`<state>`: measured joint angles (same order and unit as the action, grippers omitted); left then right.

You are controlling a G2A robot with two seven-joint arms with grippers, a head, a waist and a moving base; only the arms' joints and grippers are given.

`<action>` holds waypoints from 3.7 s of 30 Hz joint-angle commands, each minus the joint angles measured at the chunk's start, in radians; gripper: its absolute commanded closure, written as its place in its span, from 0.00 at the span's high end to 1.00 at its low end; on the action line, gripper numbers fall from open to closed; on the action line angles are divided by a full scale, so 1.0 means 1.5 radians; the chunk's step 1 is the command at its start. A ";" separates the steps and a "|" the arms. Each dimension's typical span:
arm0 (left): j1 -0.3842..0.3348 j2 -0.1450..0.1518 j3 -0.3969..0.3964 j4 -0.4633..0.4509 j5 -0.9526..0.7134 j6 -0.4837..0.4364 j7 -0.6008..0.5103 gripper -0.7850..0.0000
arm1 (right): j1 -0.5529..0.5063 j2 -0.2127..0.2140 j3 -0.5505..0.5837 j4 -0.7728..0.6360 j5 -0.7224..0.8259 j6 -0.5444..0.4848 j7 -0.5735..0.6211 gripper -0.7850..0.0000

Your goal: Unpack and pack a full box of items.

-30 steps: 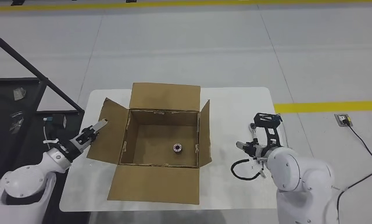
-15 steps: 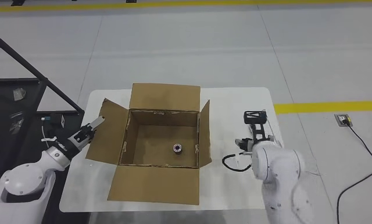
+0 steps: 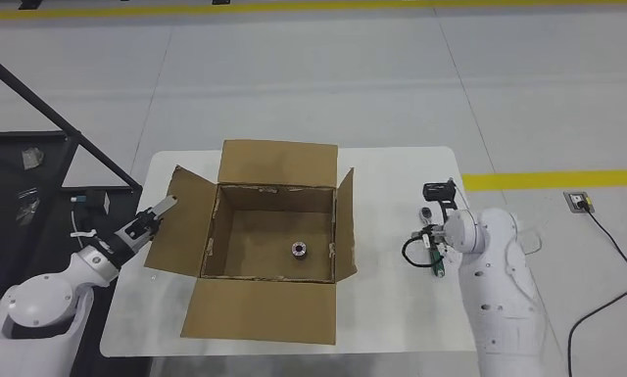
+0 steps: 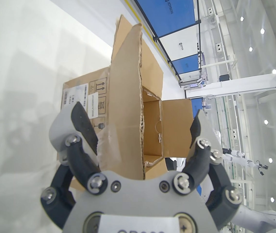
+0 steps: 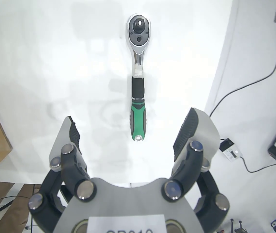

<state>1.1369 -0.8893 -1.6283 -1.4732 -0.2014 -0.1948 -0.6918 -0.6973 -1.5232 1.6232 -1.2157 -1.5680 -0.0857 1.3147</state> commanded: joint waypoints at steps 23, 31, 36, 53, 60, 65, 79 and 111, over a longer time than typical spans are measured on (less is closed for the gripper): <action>0.015 0.000 -0.011 -0.005 0.015 -0.002 0.010 1.00 | 0.067 0.008 -0.041 0.160 -0.024 0.081 -0.067 0.38; 0.019 -0.001 -0.015 -0.008 0.015 -0.002 0.011 1.00 | 0.099 0.013 -0.042 0.216 -0.018 0.089 -0.086 0.42; 0.021 -0.001 -0.018 -0.008 0.014 -0.002 0.012 1.00 | 0.121 0.012 -0.057 0.253 -0.020 0.095 -0.096 0.42; 0.024 -0.001 -0.026 -0.011 0.010 -0.002 0.011 1.00 | 0.179 0.017 -0.068 0.382 0.016 0.089 -0.147 0.36; 0.023 -0.002 -0.027 -0.011 0.010 -0.002 0.009 1.00 | 0.192 0.020 -0.072 0.412 0.027 0.088 -0.158 0.33; 0.024 -0.002 -0.028 -0.010 0.009 -0.003 0.011 1.00 | 0.201 0.023 -0.072 0.431 0.039 0.085 -0.168 0.01; 0.024 -0.002 -0.028 -0.019 0.015 -0.002 0.011 1.00 | 0.140 0.044 -0.058 0.180 0.011 0.129 -0.119 0.00; 0.078 0.000 -0.108 -0.006 -0.042 -0.029 0.015 1.00 | 0.405 -0.155 -0.649 0.124 0.258 0.231 -0.157 0.00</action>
<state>1.2547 -0.8893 -1.7889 -1.4837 -0.2643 -0.2392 -0.6672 -0.1034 -1.7353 0.6689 -1.1158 -1.2446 0.2714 1.1043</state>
